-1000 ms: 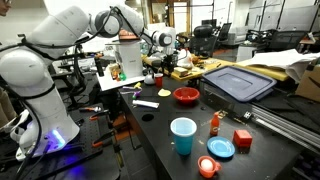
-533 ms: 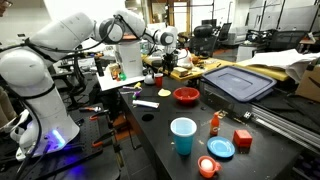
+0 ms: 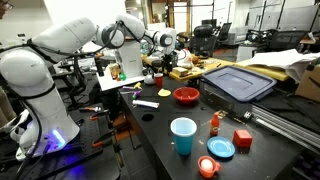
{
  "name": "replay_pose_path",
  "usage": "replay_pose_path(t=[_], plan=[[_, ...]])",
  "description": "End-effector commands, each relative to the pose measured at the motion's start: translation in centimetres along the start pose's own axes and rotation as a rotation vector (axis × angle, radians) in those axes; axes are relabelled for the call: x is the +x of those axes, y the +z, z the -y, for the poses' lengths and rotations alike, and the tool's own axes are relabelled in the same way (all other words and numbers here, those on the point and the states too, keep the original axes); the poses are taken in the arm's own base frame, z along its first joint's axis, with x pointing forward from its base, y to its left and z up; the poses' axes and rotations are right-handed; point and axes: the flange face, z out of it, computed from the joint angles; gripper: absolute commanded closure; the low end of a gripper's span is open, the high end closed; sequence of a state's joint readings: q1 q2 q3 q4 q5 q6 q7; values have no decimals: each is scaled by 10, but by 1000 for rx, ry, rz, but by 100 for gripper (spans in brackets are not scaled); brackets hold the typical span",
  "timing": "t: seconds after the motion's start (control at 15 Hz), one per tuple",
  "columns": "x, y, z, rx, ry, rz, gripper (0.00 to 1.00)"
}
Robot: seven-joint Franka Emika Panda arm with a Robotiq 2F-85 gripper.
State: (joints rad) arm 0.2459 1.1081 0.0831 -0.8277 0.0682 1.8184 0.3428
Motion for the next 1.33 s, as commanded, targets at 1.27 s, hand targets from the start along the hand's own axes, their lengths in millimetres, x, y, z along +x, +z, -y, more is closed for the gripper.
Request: replay_pose_path(t=[1.27], plan=[[-4, -9, -10, 3, -7, 70, 0]])
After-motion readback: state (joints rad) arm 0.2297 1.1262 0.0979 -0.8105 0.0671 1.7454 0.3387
